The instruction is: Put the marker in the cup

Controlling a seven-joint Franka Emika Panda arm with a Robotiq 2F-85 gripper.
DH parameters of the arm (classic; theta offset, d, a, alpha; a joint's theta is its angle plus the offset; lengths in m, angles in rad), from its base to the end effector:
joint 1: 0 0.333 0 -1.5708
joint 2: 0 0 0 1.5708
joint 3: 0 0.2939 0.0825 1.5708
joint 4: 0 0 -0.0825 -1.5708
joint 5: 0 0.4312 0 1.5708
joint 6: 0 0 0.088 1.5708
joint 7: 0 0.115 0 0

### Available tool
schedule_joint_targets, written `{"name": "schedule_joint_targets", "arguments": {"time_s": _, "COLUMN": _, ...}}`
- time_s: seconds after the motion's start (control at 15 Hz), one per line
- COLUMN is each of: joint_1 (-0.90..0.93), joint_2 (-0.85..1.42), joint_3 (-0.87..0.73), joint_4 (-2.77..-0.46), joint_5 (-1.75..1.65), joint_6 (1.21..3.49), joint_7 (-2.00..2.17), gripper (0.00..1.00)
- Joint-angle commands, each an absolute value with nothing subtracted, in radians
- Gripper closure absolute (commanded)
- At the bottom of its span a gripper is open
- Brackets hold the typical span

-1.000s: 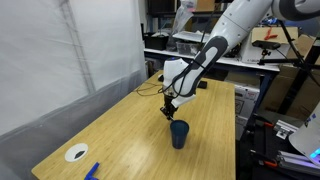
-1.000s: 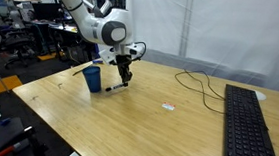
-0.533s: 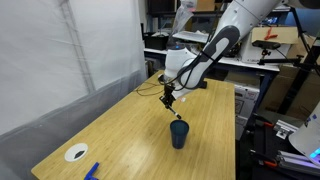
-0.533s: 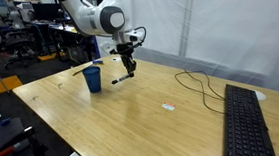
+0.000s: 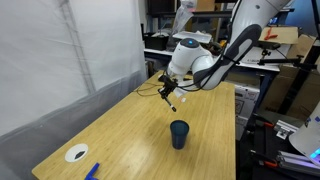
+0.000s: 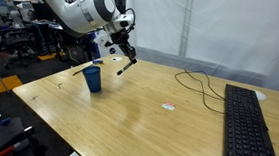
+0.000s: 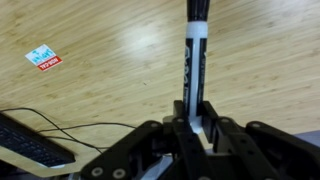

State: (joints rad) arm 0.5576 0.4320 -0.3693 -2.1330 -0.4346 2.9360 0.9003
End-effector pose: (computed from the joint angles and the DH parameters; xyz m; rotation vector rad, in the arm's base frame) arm 0.6092 0.1400 0.1843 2.9572 -0.3570 0.7154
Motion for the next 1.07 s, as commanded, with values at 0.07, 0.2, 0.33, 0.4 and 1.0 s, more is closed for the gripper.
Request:
{"name": "schedule_joint_targets", "arguments": {"time_s": 0.07, "joint_1": 0.829, "joint_2": 0.43, "joint_3": -0.669, "joint_4": -2.18, "joint_5": -0.69, "joint_6": 3.063, "joint_7": 1.185, "gripper": 0.95}}
{"name": "schedule_joint_targets", "arguments": {"time_s": 0.2, "joint_1": 0.938, "joint_2": 0.443, "joint_3": -0.784, "joint_4": -2.18, "joint_5": -0.776, "joint_6": 3.079, "joint_7": 1.297, "gripper": 0.95}}
{"name": "schedule_joint_targets", "arguments": {"time_s": 0.33, "joint_1": 1.025, "joint_2": 0.439, "joint_3": -0.867, "joint_4": -2.195, "joint_5": -0.837, "joint_6": 3.075, "joint_7": 1.382, "gripper": 0.95}}
{"name": "schedule_joint_targets", "arguments": {"time_s": 0.4, "joint_1": 1.05, "joint_2": 0.427, "joint_3": -0.882, "joint_4": -2.211, "joint_5": -0.851, "joint_6": 3.065, "joint_7": 1.402, "gripper": 0.95}}
{"name": "schedule_joint_targets", "arguments": {"time_s": 1.0, "joint_1": 1.193, "joint_2": 0.429, "joint_3": -0.956, "joint_4": -2.28, "joint_5": -0.879, "joint_6": 3.041, "joint_7": 1.474, "gripper": 0.8}}
